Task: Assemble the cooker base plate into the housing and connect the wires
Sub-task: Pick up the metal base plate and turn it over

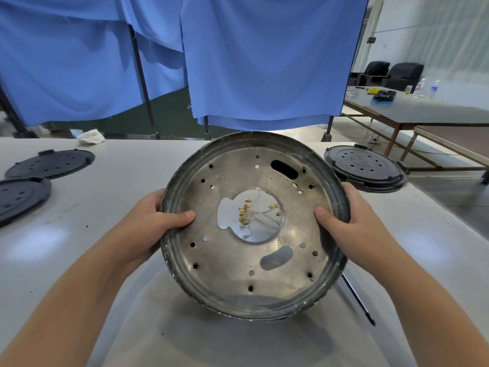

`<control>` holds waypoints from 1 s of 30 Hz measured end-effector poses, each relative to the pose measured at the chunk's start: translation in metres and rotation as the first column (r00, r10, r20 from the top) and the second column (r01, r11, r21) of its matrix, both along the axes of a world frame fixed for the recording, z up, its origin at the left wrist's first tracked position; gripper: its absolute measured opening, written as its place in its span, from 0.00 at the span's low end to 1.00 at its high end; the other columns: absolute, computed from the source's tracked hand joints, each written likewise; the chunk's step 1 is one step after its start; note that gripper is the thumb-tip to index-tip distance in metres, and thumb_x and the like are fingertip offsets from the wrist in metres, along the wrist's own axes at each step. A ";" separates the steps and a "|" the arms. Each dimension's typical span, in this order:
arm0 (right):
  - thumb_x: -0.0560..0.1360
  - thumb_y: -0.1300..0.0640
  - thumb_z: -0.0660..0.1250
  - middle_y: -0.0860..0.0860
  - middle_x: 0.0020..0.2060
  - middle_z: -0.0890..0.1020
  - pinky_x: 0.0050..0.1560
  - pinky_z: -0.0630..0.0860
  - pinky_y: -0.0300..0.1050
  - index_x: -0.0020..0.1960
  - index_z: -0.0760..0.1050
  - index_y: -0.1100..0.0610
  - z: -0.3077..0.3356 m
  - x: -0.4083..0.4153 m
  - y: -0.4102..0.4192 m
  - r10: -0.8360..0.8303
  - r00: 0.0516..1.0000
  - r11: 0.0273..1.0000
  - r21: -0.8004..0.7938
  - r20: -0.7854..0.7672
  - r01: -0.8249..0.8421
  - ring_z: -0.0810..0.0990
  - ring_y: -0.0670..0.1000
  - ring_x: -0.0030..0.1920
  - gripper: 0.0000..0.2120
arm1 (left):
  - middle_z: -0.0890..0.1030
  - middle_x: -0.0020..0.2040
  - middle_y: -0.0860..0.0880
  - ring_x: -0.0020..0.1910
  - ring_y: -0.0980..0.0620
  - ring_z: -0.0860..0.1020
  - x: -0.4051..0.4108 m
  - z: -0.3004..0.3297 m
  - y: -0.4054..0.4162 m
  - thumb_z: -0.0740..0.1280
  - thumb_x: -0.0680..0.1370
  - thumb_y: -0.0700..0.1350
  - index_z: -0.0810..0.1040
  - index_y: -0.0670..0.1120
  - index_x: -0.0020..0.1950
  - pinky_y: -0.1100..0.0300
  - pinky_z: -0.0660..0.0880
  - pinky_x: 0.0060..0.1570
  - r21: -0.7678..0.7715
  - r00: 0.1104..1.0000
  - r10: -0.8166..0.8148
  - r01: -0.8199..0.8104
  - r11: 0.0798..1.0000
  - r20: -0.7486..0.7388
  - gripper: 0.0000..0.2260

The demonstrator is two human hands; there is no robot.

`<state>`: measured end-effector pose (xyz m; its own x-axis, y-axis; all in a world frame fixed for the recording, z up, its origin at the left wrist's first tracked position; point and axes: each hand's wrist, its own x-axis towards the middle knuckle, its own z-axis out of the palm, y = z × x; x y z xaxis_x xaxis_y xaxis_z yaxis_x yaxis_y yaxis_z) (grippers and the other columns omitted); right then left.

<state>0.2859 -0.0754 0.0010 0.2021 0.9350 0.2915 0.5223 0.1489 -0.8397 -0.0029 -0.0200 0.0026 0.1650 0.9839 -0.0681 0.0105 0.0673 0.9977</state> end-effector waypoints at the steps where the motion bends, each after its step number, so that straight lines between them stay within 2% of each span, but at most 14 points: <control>1: 0.77 0.55 0.66 0.48 0.42 0.77 0.38 0.69 0.39 0.56 0.69 0.49 0.000 0.000 0.000 0.000 1.000 1.000 0.001 0.002 0.000 0.76 0.45 0.40 0.10 | 0.86 0.40 0.45 0.37 0.48 0.85 0.000 0.000 0.000 0.70 0.73 0.32 0.78 0.42 0.53 0.60 0.80 0.32 0.001 1.000 -0.003 0.003 1.000 0.000 0.11; 6: 0.77 0.55 0.66 0.51 0.40 0.77 0.35 0.72 0.39 0.54 0.69 0.47 -0.001 -0.001 -0.001 -0.006 1.000 1.000 0.016 -0.006 0.006 0.78 0.46 0.37 0.09 | 0.86 0.40 0.46 0.38 0.48 0.85 -0.001 0.002 -0.002 0.70 0.73 0.33 0.79 0.43 0.53 0.61 0.79 0.31 0.024 1.000 0.001 -0.001 1.000 0.006 0.11; 10: 0.76 0.59 0.67 0.51 0.31 0.79 0.23 0.71 0.30 0.47 0.70 0.45 0.003 0.000 -0.002 0.013 0.996 0.999 0.031 -0.088 -0.010 0.78 0.41 0.27 0.10 | 0.86 0.40 0.46 0.37 0.48 0.85 0.001 0.004 -0.004 0.70 0.73 0.32 0.79 0.43 0.52 0.61 0.79 0.31 0.037 1.000 0.021 -0.021 0.999 0.013 0.11; 16: 0.74 0.62 0.70 0.37 0.32 0.82 0.26 0.73 0.29 0.43 0.73 0.42 0.006 0.010 0.001 0.044 0.954 0.999 -0.003 -0.298 -0.046 0.81 0.38 0.32 0.15 | 0.86 0.38 0.50 0.37 0.50 0.85 0.007 0.007 -0.009 0.70 0.72 0.30 0.79 0.45 0.51 0.62 0.79 0.31 0.088 0.997 0.080 -0.080 0.993 0.009 0.13; 20: 0.74 0.63 0.70 0.44 0.37 0.83 0.28 0.76 0.32 0.44 0.75 0.41 0.005 0.012 0.002 0.057 0.948 0.998 0.007 -0.312 -0.058 0.82 0.40 0.33 0.16 | 0.84 0.36 0.54 0.38 0.53 0.84 0.010 0.006 -0.014 0.72 0.72 0.32 0.78 0.48 0.51 0.57 0.79 0.39 0.149 0.990 0.139 -0.135 0.980 -0.021 0.14; 23: 0.74 0.64 0.69 0.42 0.35 0.83 0.31 0.79 0.36 0.46 0.75 0.42 0.004 0.014 0.003 0.059 0.938 0.997 -0.018 -0.341 -0.070 0.82 0.42 0.34 0.15 | 0.84 0.39 0.52 0.41 0.50 0.84 0.013 0.006 -0.016 0.72 0.71 0.32 0.78 0.48 0.52 0.54 0.80 0.43 0.170 0.985 0.171 -0.163 0.972 -0.030 0.15; 30: 0.75 0.65 0.68 0.41 0.37 0.84 0.38 0.79 0.41 0.49 0.76 0.43 0.002 0.016 0.005 0.066 0.926 0.996 -0.024 -0.371 -0.081 0.84 0.44 0.39 0.15 | 0.83 0.45 0.49 0.43 0.49 0.84 0.016 0.004 -0.018 0.73 0.71 0.33 0.77 0.47 0.55 0.54 0.80 0.43 0.152 0.984 0.170 -0.161 0.975 -0.046 0.16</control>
